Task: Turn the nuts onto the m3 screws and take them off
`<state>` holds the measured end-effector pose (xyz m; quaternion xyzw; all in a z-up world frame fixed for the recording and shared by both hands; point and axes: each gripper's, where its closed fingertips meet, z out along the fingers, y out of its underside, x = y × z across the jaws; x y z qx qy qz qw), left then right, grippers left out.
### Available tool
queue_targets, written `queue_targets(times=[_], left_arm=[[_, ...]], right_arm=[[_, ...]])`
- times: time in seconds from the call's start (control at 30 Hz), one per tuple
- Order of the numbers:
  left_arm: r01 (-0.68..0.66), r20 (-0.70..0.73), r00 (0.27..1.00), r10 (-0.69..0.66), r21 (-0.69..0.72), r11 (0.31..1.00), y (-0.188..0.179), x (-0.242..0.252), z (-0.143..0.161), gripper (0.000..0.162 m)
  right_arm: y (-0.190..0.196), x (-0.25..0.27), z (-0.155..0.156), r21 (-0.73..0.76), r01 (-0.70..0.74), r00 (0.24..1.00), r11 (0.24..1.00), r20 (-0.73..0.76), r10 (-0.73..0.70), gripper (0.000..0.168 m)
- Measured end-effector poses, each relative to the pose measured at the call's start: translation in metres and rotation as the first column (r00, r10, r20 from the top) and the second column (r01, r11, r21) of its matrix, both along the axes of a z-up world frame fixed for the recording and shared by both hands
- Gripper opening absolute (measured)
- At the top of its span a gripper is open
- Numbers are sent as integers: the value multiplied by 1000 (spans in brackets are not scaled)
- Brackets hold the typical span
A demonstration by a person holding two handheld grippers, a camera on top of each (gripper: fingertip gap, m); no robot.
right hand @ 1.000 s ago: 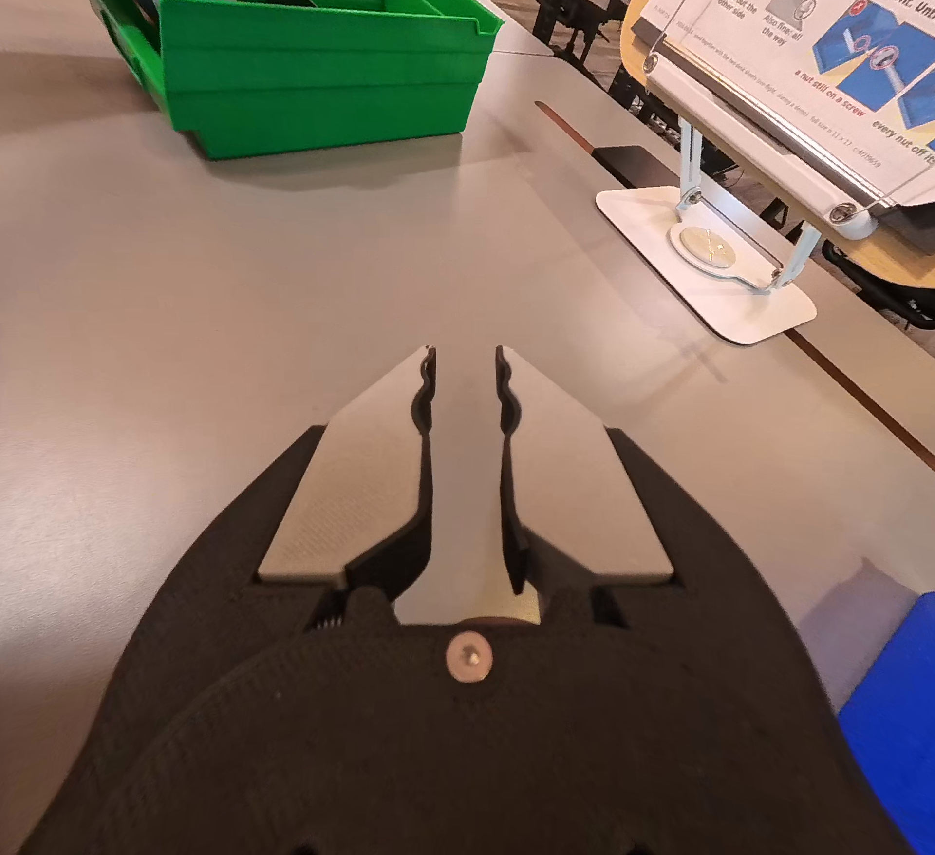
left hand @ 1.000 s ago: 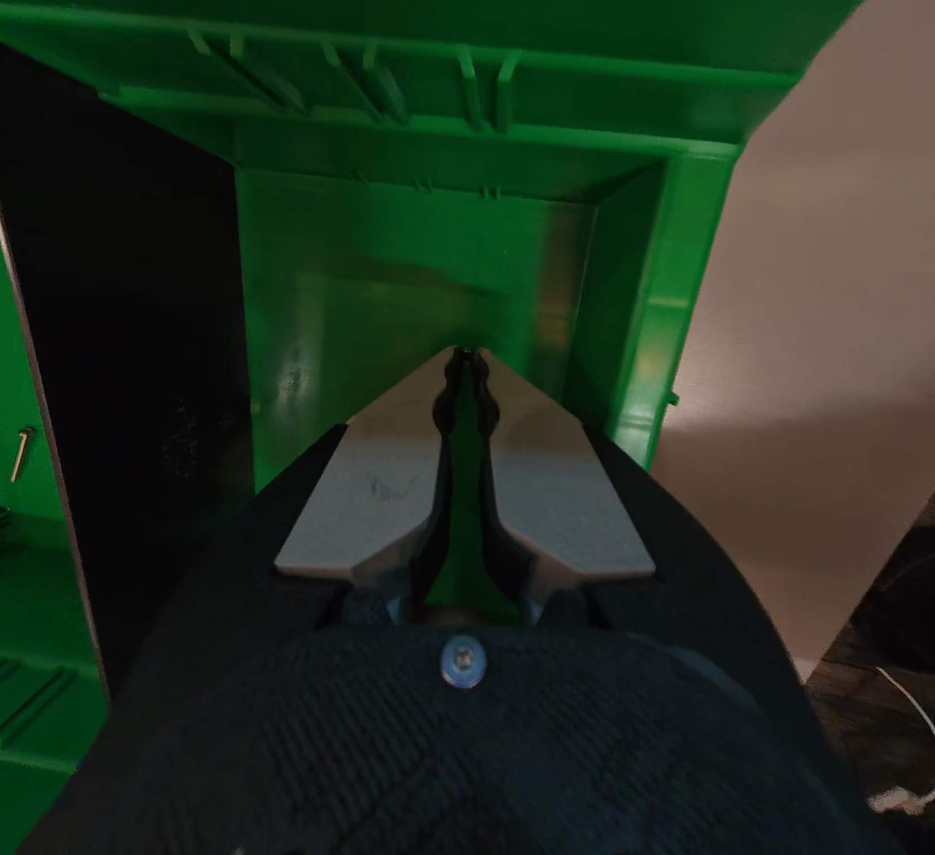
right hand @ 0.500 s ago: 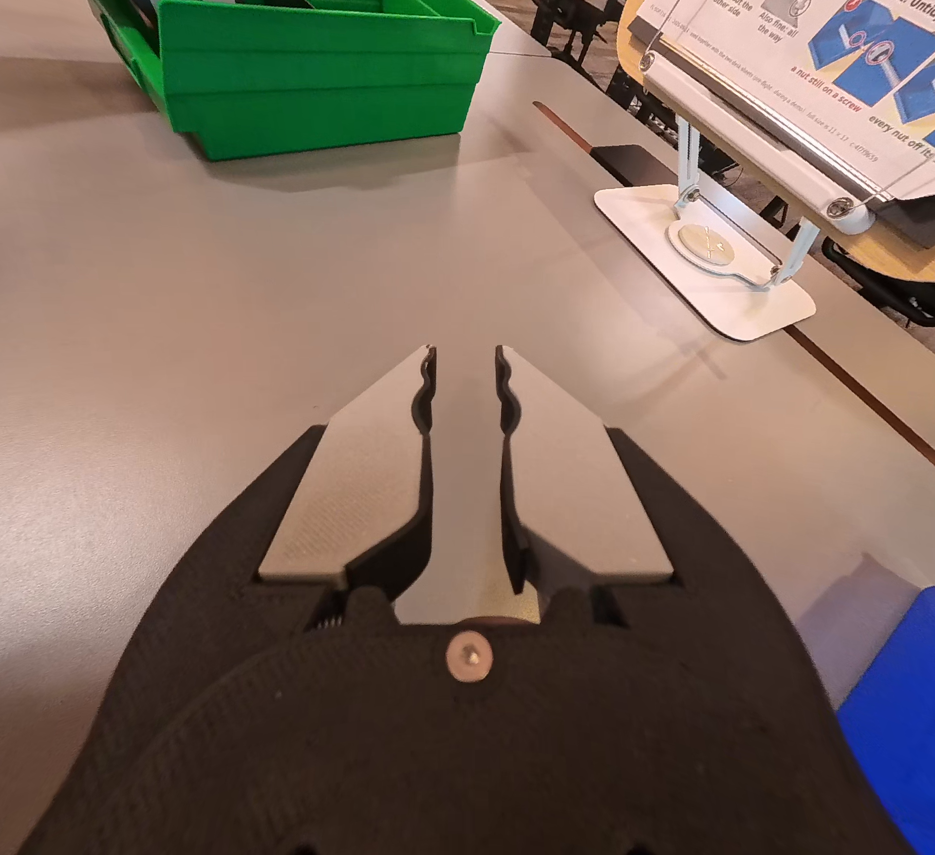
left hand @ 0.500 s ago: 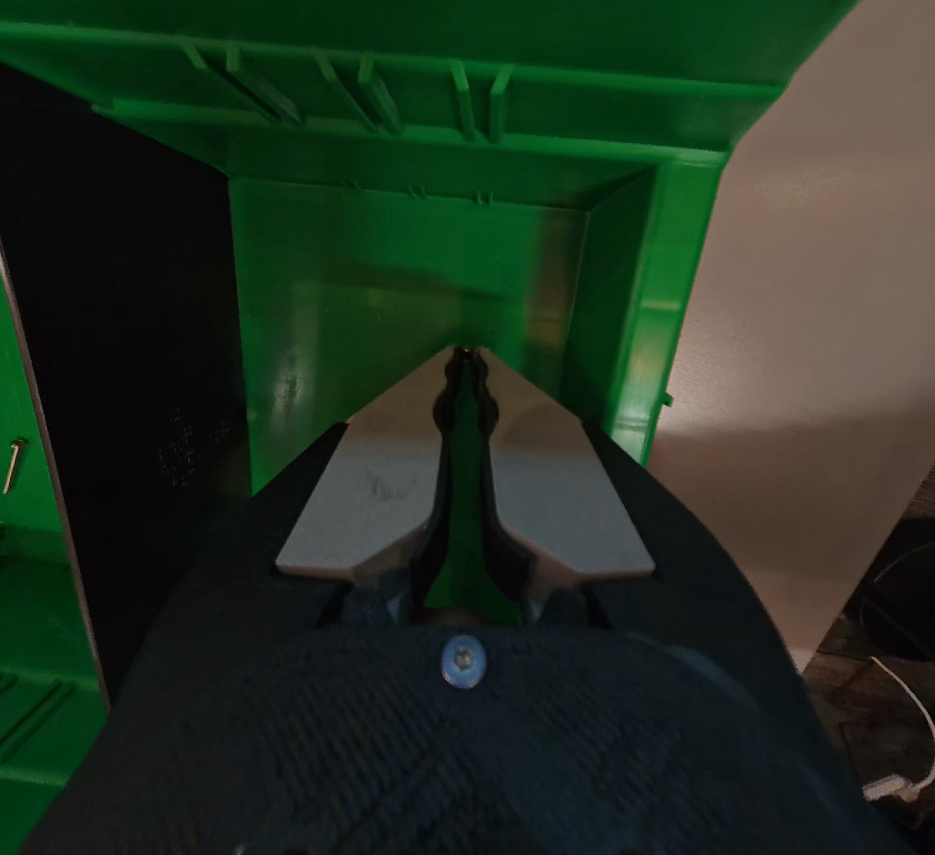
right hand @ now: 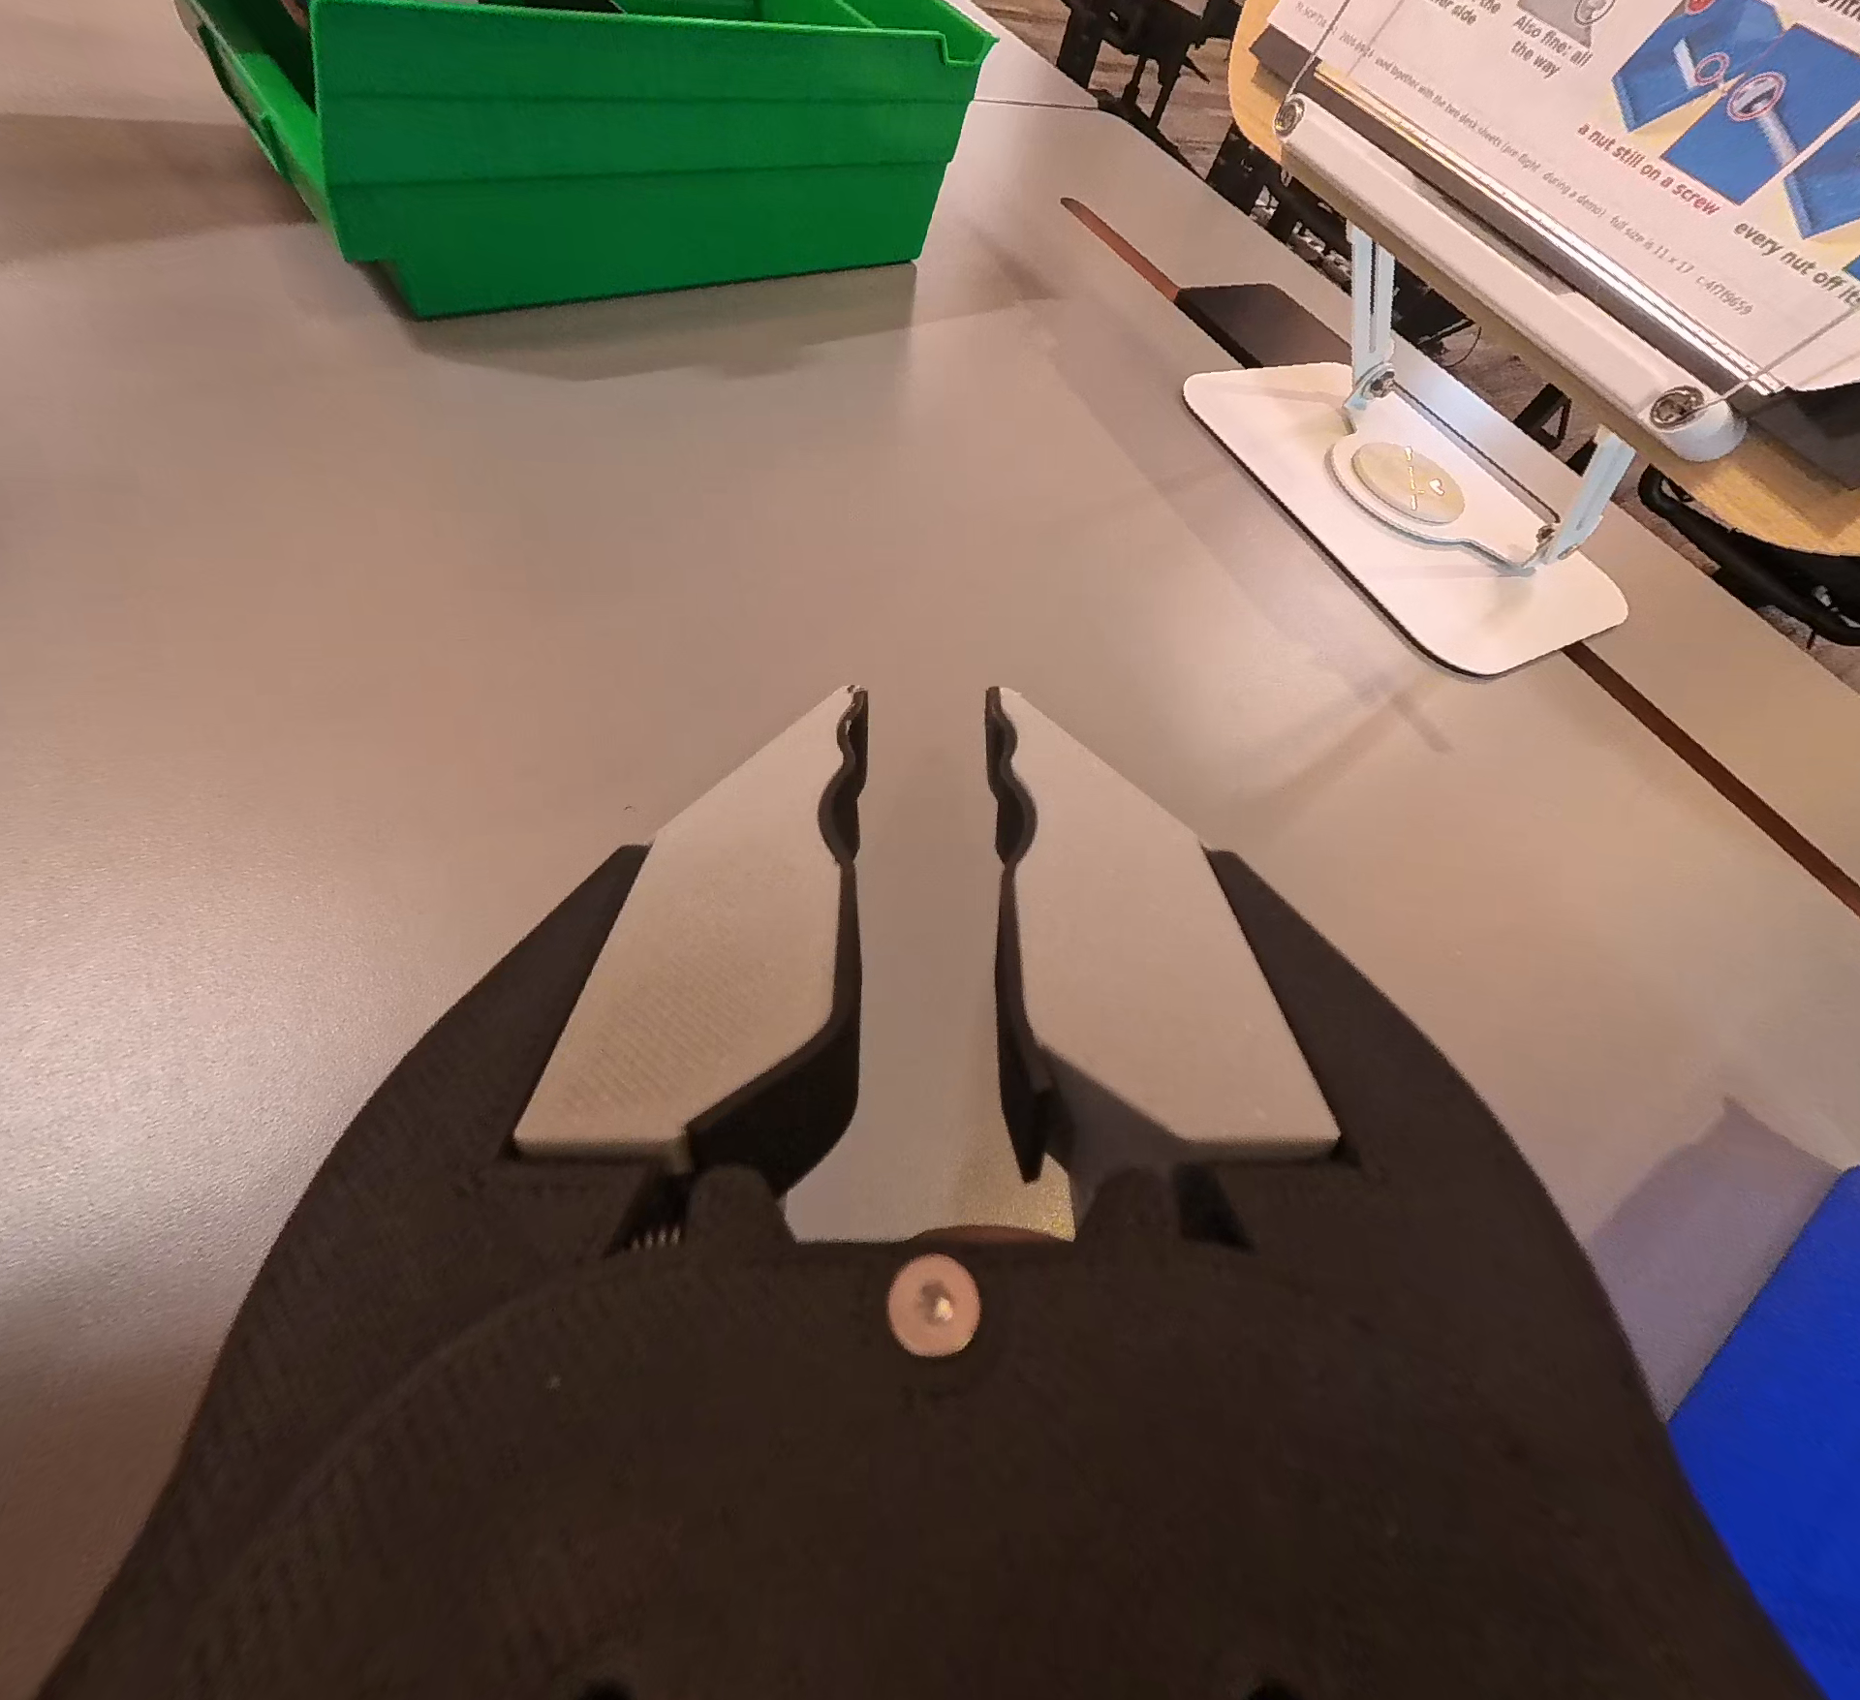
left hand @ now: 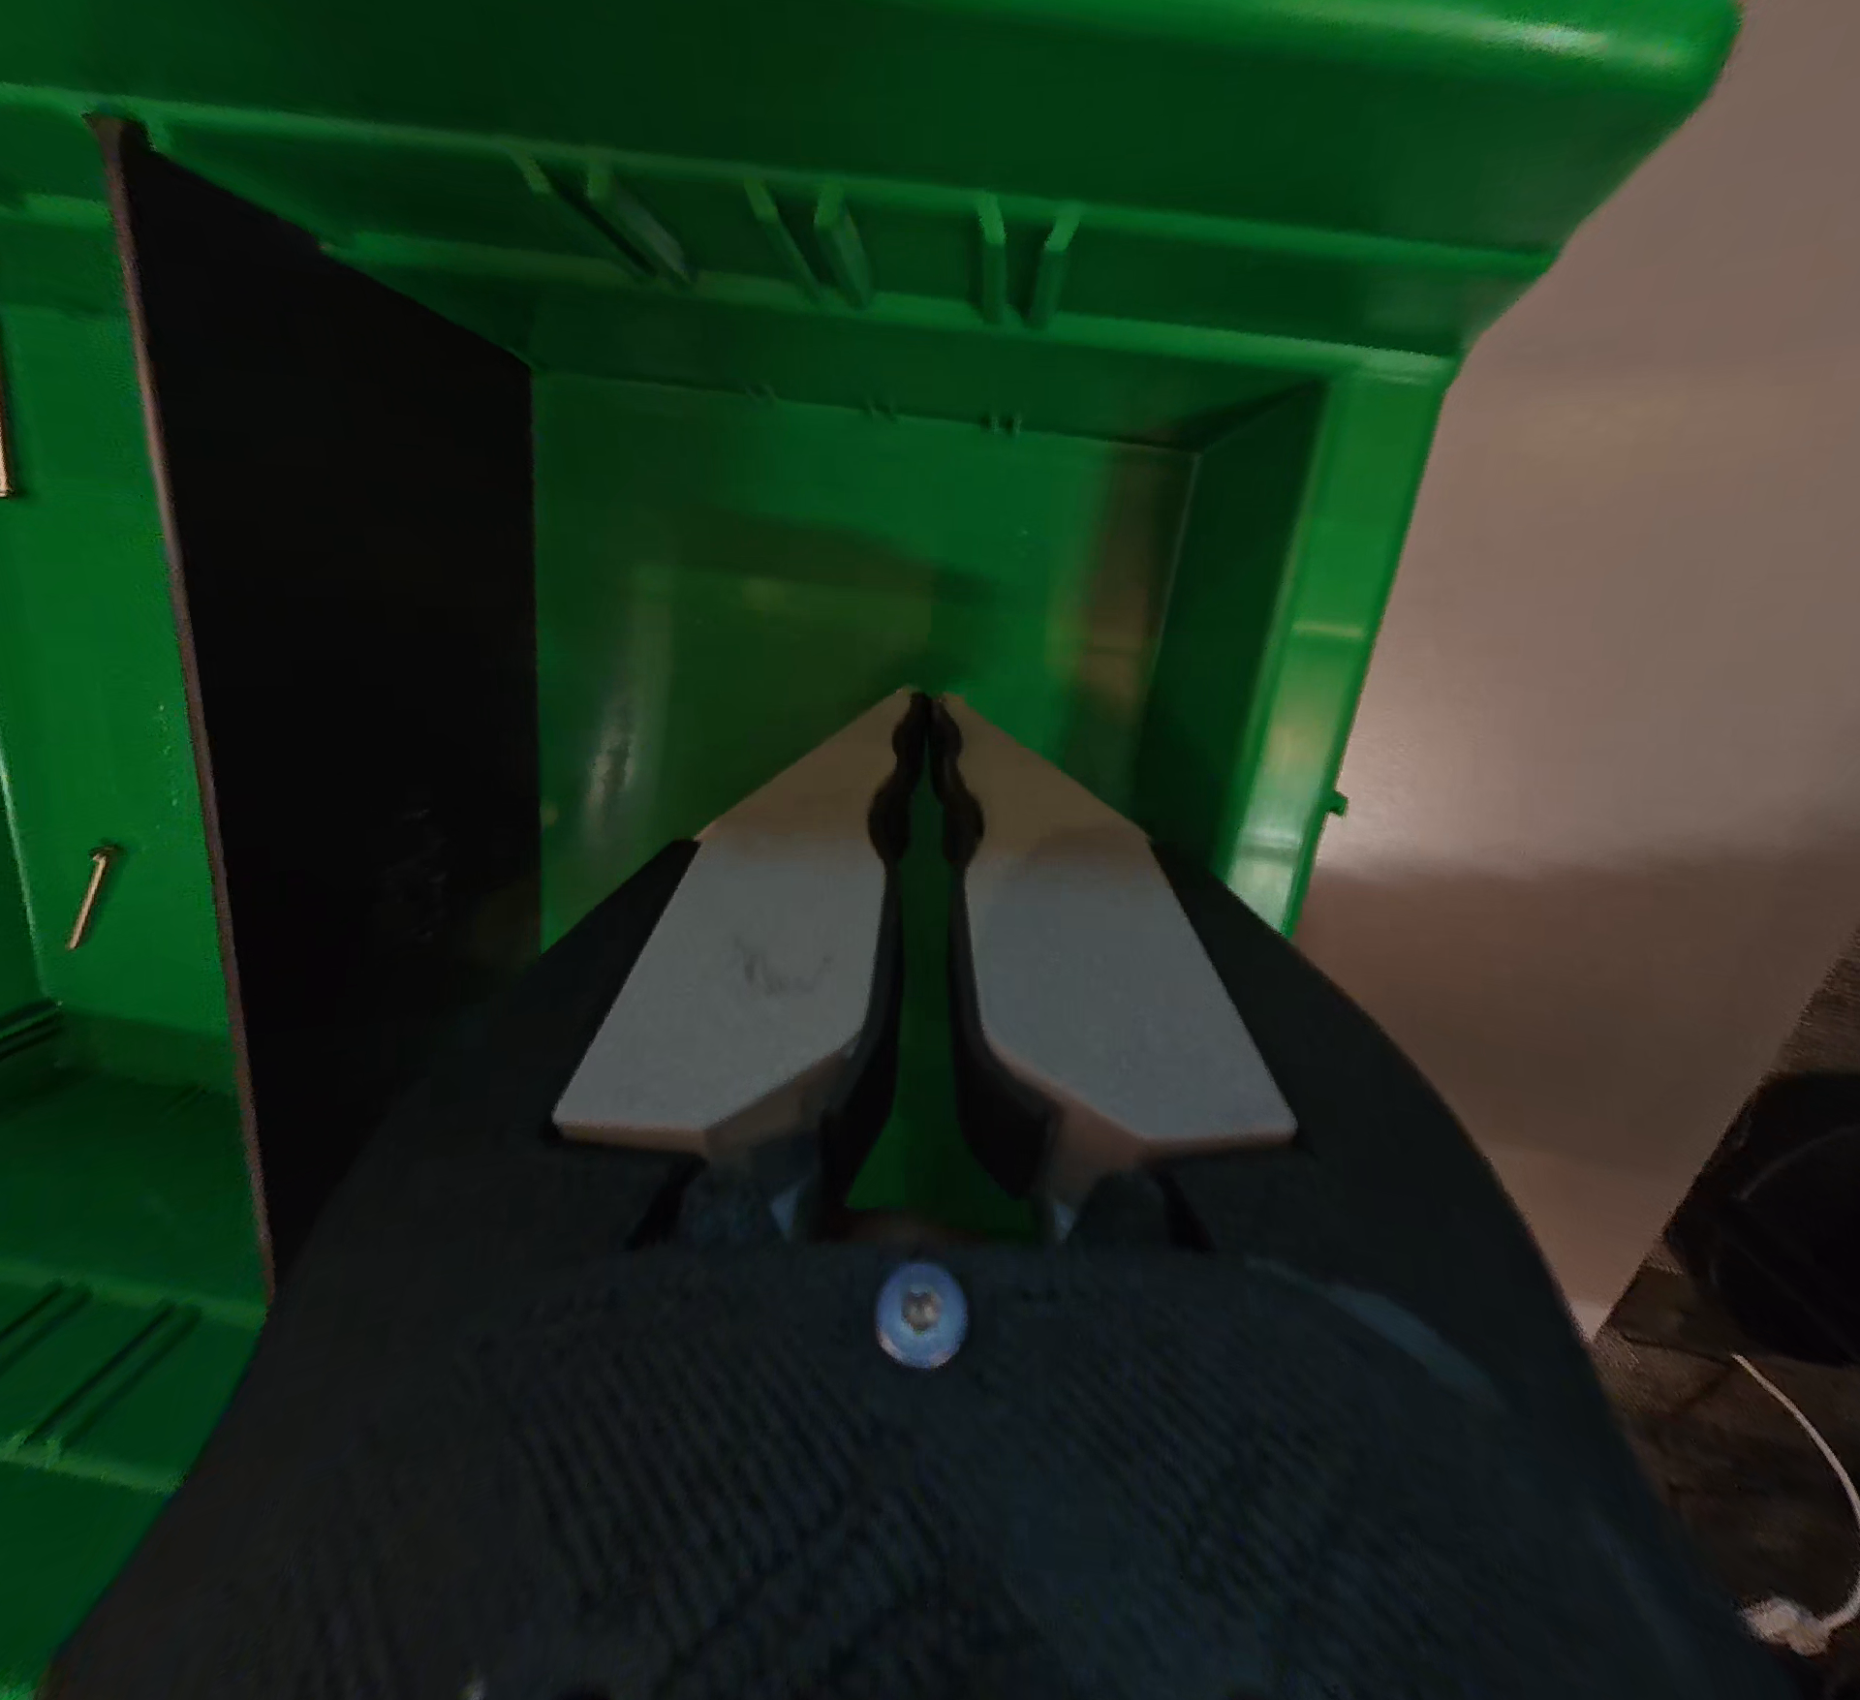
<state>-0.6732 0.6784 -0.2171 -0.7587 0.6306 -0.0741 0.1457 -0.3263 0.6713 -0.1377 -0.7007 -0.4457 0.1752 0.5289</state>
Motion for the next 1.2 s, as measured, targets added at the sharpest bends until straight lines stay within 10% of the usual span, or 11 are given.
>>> queue_targets(times=[1.2], left_arm=[[-5,-37,999,5,-1,1000,-1,-10,-10,0]], right_arm=[[-2,-1,0,1,-9,1000,1000,1,9,20]])
